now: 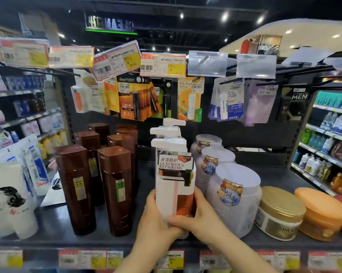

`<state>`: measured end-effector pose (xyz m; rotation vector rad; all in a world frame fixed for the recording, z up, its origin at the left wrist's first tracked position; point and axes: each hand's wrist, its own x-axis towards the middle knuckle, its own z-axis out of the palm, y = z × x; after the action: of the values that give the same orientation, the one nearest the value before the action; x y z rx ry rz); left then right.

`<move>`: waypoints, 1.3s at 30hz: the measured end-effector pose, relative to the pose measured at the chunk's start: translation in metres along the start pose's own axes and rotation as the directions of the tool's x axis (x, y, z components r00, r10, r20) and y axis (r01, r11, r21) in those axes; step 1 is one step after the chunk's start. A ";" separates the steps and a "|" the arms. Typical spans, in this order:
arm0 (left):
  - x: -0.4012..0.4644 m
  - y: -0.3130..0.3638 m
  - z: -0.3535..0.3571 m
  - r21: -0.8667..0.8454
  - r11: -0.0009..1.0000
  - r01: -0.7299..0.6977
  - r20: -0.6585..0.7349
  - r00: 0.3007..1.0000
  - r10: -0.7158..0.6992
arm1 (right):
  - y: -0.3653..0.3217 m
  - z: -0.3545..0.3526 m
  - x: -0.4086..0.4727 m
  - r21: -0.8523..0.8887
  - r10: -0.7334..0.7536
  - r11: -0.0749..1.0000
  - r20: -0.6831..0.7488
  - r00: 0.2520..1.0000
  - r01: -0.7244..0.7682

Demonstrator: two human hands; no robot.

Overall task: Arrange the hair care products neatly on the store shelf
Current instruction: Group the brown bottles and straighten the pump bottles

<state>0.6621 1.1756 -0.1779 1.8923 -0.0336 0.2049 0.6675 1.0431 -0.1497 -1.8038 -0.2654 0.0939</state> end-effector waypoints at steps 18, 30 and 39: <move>-0.007 0.003 -0.002 0.092 0.994 -0.053 0.002 0.999 0.054 | 0.021 0.006 -0.002 -0.023 -0.076 0.997 -0.055 0.996 0.075; -0.006 -0.004 -0.002 0.097 0.990 -0.098 0.022 0.995 0.096 | 0.020 0.011 -0.007 -0.069 -0.091 0.994 -0.115 0.989 0.083; -0.011 -0.002 -0.005 0.140 0.983 -0.115 0.059 0.992 0.107 | 0.012 0.012 -0.010 -0.137 -0.050 0.990 -0.073 0.996 0.039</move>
<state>0.6511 1.1800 -0.1803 2.0411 -0.1633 0.2405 0.6568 1.0497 -0.1650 -1.9305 -0.2628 -0.0247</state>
